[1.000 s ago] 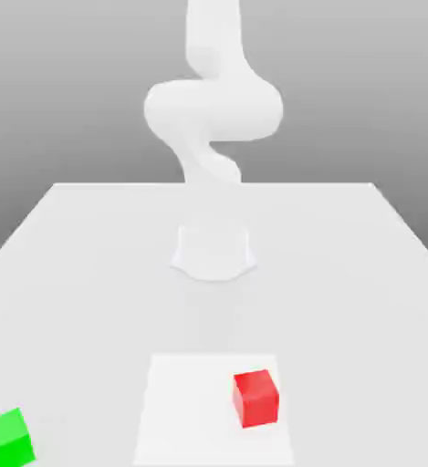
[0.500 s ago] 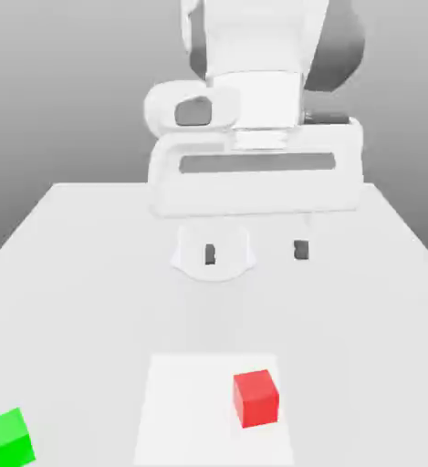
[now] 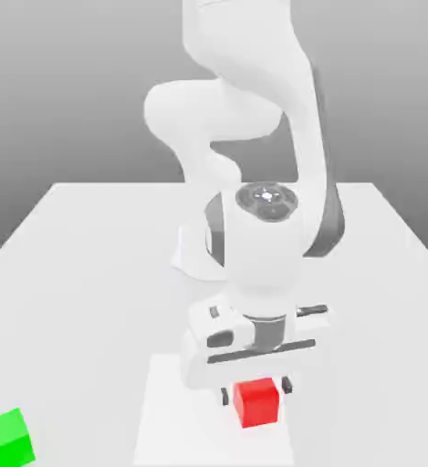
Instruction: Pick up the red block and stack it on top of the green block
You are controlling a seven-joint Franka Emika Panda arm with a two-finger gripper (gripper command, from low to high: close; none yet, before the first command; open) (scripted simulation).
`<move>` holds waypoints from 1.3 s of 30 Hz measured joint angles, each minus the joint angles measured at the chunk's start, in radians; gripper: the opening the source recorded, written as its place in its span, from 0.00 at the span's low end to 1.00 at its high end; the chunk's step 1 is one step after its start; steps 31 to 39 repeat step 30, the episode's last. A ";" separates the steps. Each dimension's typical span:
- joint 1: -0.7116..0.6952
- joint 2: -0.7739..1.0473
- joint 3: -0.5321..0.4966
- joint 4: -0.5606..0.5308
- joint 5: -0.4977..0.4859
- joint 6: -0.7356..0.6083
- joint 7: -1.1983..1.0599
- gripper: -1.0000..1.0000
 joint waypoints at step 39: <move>-0.359 0.118 -0.258 0.393 0.230 -0.293 0.156 1.00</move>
